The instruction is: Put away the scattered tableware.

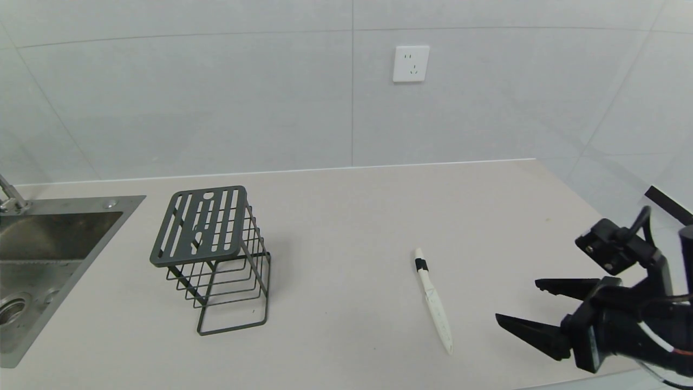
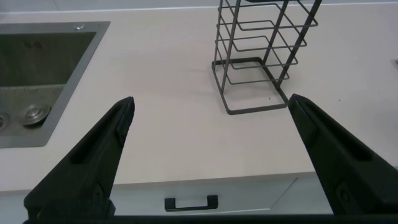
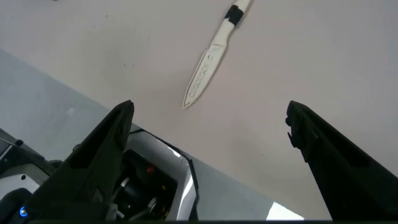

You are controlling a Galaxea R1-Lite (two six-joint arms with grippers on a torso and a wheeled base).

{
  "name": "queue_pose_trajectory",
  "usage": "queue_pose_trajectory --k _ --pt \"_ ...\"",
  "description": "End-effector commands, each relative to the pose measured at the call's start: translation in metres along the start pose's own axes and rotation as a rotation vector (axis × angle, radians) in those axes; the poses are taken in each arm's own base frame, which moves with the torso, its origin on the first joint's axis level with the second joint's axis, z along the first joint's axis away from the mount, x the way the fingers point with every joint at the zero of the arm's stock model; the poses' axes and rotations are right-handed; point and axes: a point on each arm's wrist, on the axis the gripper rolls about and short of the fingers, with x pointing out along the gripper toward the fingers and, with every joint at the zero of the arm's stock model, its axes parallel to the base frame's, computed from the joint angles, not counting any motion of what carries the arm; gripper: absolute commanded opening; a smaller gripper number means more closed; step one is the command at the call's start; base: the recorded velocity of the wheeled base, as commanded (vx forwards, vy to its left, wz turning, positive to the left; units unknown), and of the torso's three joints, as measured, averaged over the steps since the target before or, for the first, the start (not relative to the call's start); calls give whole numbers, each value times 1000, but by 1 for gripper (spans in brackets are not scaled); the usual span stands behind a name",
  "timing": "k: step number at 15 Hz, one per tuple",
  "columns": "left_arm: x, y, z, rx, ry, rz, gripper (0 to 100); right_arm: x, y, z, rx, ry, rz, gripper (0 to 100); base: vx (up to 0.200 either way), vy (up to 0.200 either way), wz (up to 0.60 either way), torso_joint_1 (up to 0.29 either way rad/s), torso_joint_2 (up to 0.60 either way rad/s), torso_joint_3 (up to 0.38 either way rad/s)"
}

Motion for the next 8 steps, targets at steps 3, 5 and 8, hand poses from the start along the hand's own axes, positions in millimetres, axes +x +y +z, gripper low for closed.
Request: queue_pose_trajectory --k 3,5,8 --pt "0 0 0 0 1 0 100 52 -3 1 21 71 -36 100 0 0 0 0 0 0" --pt "0 0 0 0 1 0 100 66 11 2 73 92 -60 100 0 0 0 0 0 0" --pt "0 0 0 0 1 0 100 81 25 3 103 115 -83 100 0 0 0 0 0 0"
